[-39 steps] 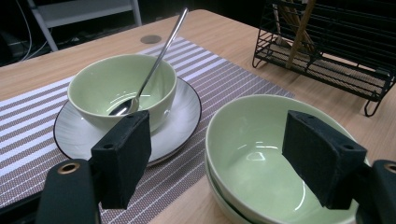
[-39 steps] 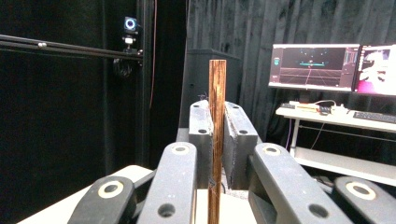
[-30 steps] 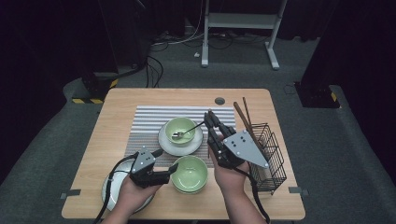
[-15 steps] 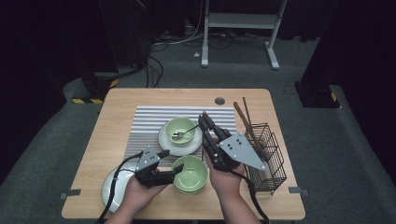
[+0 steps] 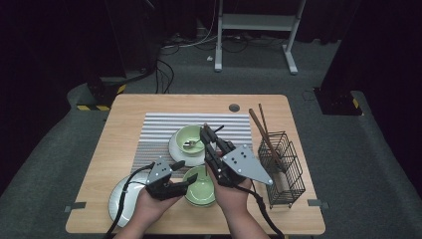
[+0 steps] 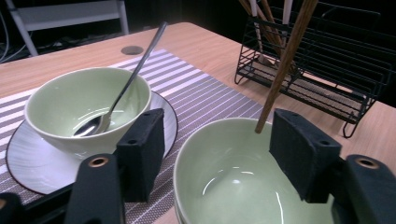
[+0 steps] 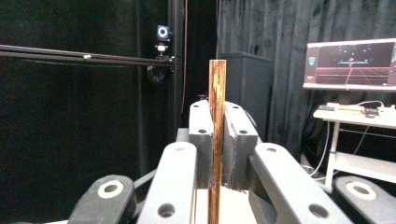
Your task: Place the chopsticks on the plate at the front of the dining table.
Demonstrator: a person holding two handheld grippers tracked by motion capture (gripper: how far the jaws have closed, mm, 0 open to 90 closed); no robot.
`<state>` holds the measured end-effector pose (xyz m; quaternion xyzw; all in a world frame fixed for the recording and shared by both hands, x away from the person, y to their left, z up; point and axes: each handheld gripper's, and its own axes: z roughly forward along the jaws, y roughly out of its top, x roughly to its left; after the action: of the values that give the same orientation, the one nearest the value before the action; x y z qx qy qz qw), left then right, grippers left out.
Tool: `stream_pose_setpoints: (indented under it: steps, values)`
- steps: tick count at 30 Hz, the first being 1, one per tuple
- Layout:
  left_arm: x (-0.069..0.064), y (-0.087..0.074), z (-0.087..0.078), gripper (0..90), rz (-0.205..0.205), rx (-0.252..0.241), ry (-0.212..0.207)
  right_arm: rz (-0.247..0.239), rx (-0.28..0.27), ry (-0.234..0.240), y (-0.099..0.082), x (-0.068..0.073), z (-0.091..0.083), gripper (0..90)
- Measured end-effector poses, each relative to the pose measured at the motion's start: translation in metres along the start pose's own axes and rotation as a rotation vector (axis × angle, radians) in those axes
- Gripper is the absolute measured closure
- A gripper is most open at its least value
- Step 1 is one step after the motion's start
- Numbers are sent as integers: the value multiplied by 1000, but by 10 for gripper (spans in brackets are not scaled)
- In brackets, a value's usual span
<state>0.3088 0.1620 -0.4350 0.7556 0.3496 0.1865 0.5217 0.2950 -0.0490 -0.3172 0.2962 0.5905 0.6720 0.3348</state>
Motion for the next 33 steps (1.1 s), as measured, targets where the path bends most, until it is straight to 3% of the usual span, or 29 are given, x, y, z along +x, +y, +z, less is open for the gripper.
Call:
stream_pose_setpoints:
  steps: [9, 13, 26, 33]
  values:
    - [-2, -2, 3, 437, -14, -23, -29, 2, 11, 25, -2, 10, 5, 830]
    - [-6, -4, 4, 490, 8, -27, -37, 11, 17, 39, -4, 15, 9, 830]
    - [-10, -6, 3, 730, 49, -52, -15, 45, 34, 65, -8, 22, 16, 831]
    - [-11, -7, 4, 783, 53, -57, -11, 58, 38, 73, -8, 22, 17, 830]
